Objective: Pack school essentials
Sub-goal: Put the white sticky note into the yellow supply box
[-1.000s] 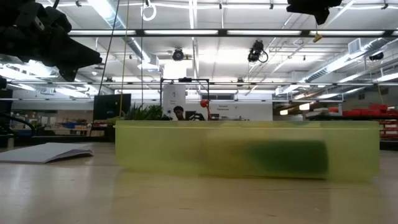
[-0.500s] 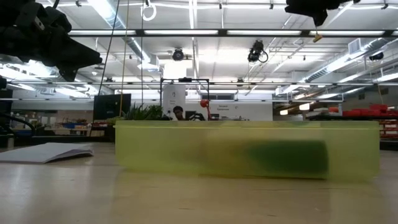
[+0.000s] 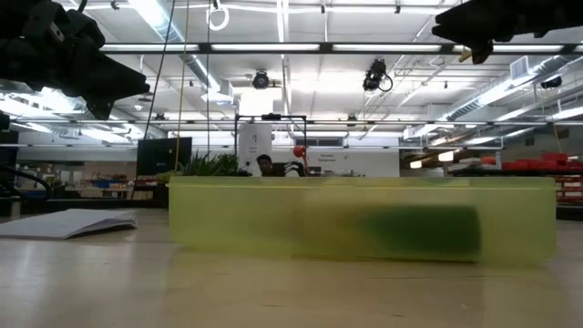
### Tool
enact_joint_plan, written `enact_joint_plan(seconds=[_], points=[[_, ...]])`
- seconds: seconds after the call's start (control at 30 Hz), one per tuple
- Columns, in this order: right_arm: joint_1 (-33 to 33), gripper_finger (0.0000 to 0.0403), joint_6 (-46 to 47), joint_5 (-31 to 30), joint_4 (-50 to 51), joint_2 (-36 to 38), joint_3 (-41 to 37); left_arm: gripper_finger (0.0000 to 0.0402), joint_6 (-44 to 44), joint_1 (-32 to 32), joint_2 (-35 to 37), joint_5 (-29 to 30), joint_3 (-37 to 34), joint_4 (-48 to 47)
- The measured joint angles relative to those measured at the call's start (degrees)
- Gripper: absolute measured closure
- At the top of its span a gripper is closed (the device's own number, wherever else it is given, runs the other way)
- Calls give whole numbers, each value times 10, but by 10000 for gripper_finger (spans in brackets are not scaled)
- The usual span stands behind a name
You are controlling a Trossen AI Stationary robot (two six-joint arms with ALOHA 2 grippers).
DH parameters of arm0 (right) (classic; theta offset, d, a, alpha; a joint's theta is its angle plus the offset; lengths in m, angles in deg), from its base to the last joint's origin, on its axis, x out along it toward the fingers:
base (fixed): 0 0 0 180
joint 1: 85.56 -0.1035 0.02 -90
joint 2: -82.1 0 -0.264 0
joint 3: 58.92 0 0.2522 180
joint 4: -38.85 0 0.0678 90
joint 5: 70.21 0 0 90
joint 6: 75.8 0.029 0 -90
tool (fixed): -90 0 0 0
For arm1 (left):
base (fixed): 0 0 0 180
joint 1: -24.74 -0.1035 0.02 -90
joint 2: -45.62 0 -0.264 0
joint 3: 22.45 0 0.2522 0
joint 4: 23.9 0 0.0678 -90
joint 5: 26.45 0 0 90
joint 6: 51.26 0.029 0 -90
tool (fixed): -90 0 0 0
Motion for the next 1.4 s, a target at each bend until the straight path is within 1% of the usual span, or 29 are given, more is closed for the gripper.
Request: enact_joint_plan(seconds=[0.17, 0.3, 0.5, 0.77, 0.97, 1.07, 1.23, 1.4], points=[[0, 272, 0, 9, -21, 37, -29, 302, 0, 0, 0, 0, 0, 1], [0, 272, -6, 19, -63, 55, -62, 299, -4, 0, 0, -7, 0, -3], [0, 272, 11, 19, -191, 64, -137, 298, -4, 0, 0, -53, 0, -6], [0, 272, 53, 23, -315, 64, -235, 298, -1, 0, 0, -91, 0, -7], [0, 272, 52, 38, -309, 63, -237, 298, 12, 6, 0, -93, 0, -7], [0, 272, 43, 49, -299, 62, -237, 298, 26, 15, -13, -93, 0, -6], [0, 272, 44, 40, -295, 62, -237, 298, 32, 20, -69, -90, 2, 1], [0, 272, 48, 40, -294, 62, -237, 298, 41, 20, -140, -89, 31, -5]])
